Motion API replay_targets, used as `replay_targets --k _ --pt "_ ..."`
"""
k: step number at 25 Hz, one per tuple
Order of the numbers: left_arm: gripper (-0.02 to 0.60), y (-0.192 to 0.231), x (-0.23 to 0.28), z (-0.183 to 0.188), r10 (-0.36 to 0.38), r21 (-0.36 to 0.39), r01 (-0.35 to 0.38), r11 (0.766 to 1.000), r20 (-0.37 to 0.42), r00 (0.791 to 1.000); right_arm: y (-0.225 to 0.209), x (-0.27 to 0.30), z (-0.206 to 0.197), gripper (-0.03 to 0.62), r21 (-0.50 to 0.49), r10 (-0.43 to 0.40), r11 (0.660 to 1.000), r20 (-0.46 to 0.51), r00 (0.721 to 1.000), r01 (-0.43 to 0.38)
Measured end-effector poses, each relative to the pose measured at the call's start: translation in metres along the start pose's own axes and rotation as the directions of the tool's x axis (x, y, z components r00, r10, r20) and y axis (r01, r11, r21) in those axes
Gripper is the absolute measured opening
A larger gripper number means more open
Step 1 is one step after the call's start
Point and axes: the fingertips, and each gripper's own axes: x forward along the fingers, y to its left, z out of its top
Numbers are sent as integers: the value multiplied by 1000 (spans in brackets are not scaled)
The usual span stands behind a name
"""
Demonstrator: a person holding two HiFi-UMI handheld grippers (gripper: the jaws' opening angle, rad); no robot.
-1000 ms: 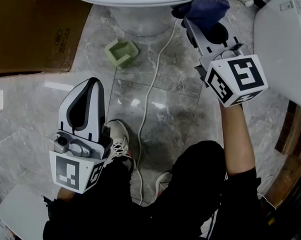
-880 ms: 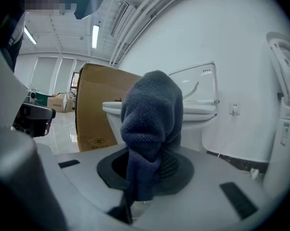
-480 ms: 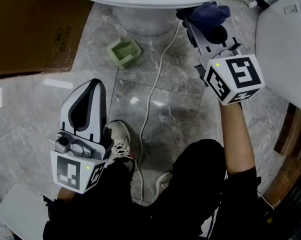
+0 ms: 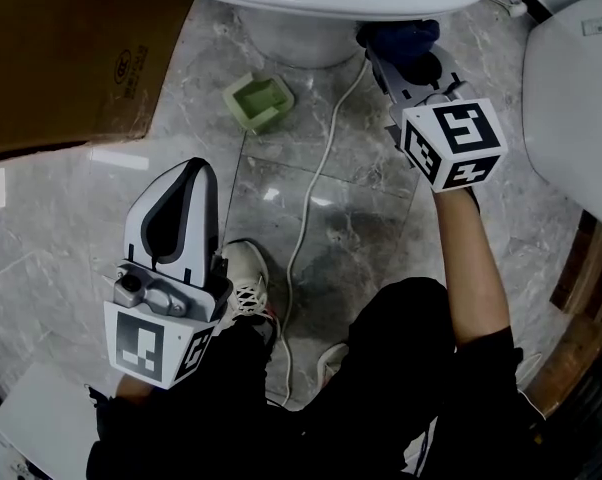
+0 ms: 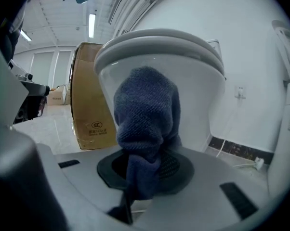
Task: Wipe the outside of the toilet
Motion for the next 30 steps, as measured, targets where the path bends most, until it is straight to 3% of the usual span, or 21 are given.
replay_targets --k 13,30 --pt "-2 9 3 -7 -2 -7 2 1000 -19 1000 0 28 -51 66 -3 16 1000 -107 994 -17" --pt "-2 18 7 -12 -10 -29 9 1000 -23 1000 -9 62 -130 67 -1 0 1000 -265 964 0"
